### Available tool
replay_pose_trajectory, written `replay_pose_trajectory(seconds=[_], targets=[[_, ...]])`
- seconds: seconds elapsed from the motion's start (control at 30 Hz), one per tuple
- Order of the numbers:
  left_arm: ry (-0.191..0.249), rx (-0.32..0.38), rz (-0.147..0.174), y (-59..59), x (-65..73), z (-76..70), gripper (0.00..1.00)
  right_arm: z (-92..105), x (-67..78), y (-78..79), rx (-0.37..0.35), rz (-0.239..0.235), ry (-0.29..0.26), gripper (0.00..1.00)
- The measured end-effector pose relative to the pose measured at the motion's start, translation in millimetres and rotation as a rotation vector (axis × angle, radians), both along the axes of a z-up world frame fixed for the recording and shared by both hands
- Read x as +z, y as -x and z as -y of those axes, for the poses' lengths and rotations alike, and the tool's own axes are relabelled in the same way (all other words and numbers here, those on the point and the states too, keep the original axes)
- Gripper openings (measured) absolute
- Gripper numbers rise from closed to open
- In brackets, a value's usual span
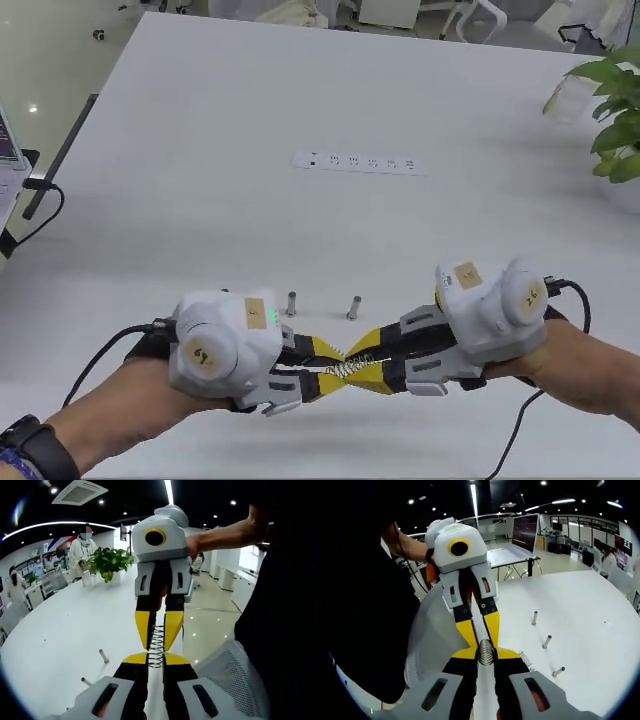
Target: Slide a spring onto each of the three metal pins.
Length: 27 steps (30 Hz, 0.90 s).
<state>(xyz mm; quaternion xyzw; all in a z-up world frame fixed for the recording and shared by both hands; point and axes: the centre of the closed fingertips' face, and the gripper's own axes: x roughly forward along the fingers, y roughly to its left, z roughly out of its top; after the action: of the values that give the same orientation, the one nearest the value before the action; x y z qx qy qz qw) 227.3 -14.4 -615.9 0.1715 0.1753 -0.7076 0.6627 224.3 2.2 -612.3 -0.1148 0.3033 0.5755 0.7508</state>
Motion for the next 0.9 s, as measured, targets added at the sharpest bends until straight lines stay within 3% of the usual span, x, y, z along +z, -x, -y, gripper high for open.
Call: replay_pose_trajectory(seconds=[0.3,0.9], targets=[[-0.005,-0.026,-0.011,1.0,-3.0,2.7,0.02,-0.4,-1.8,0.4,0.062,0.044,0.064,0.09],[-0.008,-0.027,-0.037,5.5,-17.3,7.6,0.02,1.2,-16.8,6.8,0.234,0.101,0.273,0.08]])
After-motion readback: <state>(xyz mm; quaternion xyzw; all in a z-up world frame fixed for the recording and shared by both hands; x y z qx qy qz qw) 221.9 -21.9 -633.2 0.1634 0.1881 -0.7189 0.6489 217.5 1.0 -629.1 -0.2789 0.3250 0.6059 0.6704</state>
